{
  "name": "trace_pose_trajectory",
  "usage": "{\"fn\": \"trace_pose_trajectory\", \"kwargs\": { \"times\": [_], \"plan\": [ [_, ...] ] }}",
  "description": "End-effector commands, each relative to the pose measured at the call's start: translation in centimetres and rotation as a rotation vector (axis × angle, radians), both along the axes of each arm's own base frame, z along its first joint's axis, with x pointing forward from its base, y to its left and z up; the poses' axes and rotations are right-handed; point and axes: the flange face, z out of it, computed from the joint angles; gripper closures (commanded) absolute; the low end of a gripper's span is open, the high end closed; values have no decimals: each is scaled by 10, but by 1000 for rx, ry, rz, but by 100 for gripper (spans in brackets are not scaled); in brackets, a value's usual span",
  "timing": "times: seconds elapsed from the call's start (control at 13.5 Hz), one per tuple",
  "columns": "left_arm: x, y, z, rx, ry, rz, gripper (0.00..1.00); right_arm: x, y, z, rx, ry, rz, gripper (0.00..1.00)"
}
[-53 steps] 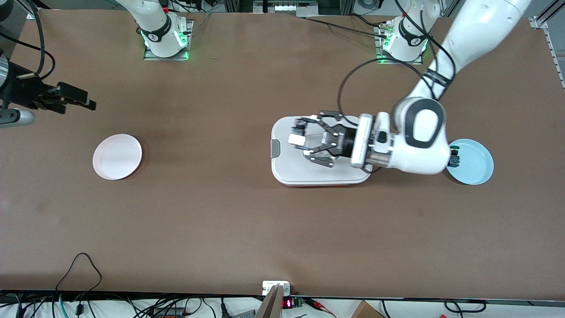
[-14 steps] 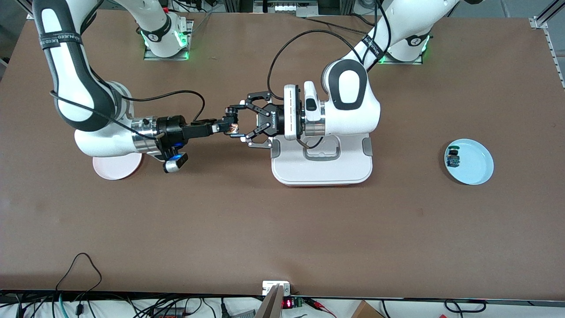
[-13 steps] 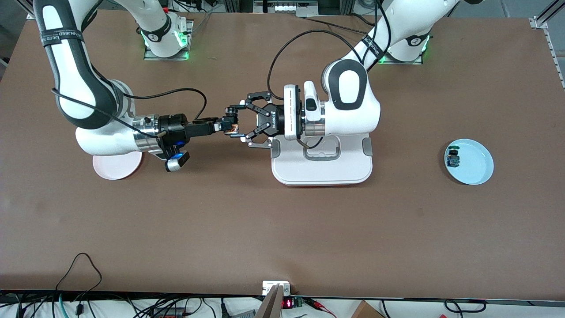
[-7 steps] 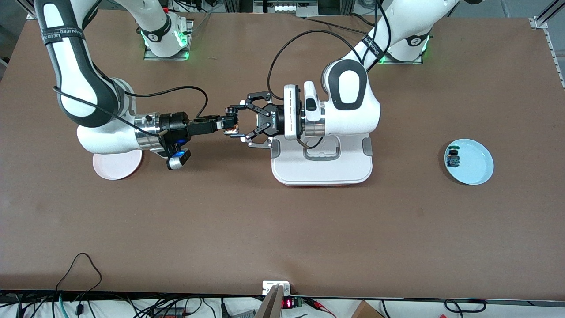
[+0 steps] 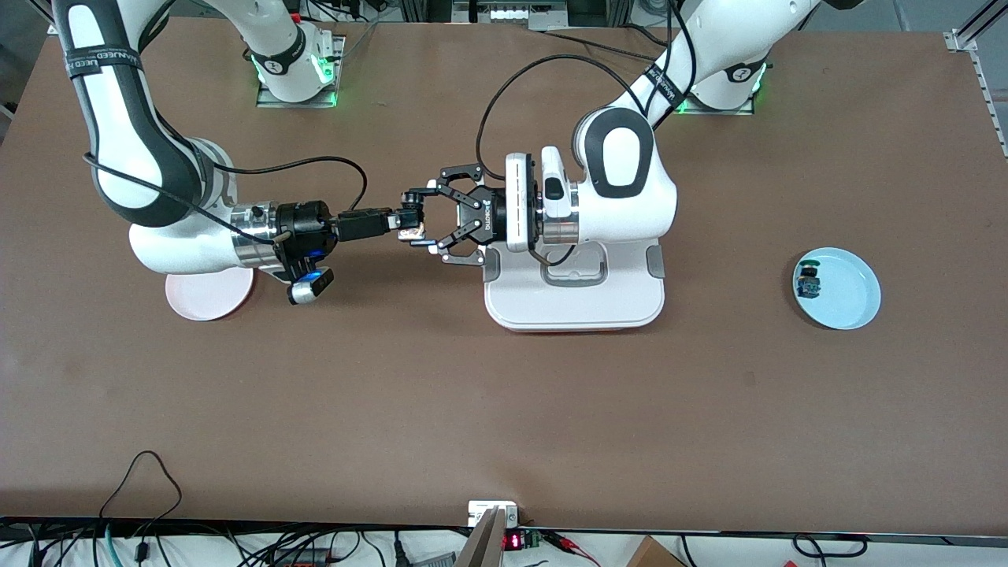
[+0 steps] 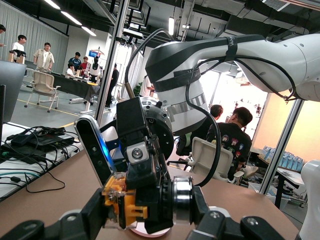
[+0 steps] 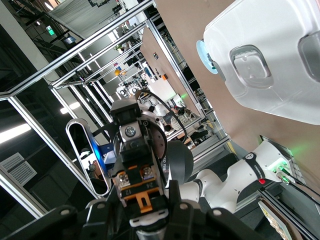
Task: Transfer orange switch to right arm and place
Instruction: 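Grasp the switch with the right gripper while the left gripper releases, then carry the switch to the white plate while the left gripper withdraws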
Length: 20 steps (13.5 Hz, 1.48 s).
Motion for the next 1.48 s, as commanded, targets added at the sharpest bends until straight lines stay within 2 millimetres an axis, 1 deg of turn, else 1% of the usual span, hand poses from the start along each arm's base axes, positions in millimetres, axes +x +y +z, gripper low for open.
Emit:
{"fn": "trace_pose_trajectory", "kwargs": {
  "times": [0.0,0.15,0.22,0.3,0.37,0.52,0.59,0.67,0.81,0.89,1.04,1.11,1.19,1.26,1.33,1.41],
  "plan": [
    [5,1,6,-15,-37,11,98,-1,-10,3,8,24,-14,93],
    [6,2,6,-17,-32,15,95,-1,-10,3,9,16,-13,95],
    [10,7,6,-20,-20,25,80,-1,-9,2,9,15,-12,96],
    [13,10,7,-27,-12,34,61,-2,-8,2,9,16,-10,97],
    [18,17,7,-33,10,42,1,-3,-5,3,8,15,-7,98],
    [25,28,7,-26,28,55,0,-3,-5,5,9,12,-5,100],
    [32,37,8,-23,20,69,0,-3,-4,5,10,10,-4,100],
    [42,52,8,-22,18,88,0,-3,-4,5,10,6,-4,100],
    [68,97,6,37,-63,82,0,-3,-5,6,11,0,-5,100],
    [84,128,10,75,-129,57,0,-3,-5,6,9,-2,-5,100],
    [109,186,18,126,-205,16,0,-2,-10,8,11,-24,-11,100],
    [116,214,20,105,-204,-7,0,0,-22,15,3,-46,-17,100],
    [125,248,14,102,-203,-24,0,-2,-29,19,-2,-56,-1,100],
    [134,284,-3,142,-209,-40,0,-2,-43,19,-29,-75,24,100],
    [148,319,0,160,-239,-43,0,-2,-59,17,-64,-84,45,100],
    [161,362,-10,142,-227,-20,0,-2,-74,16,-87,-105,63,100]
  ]
}}
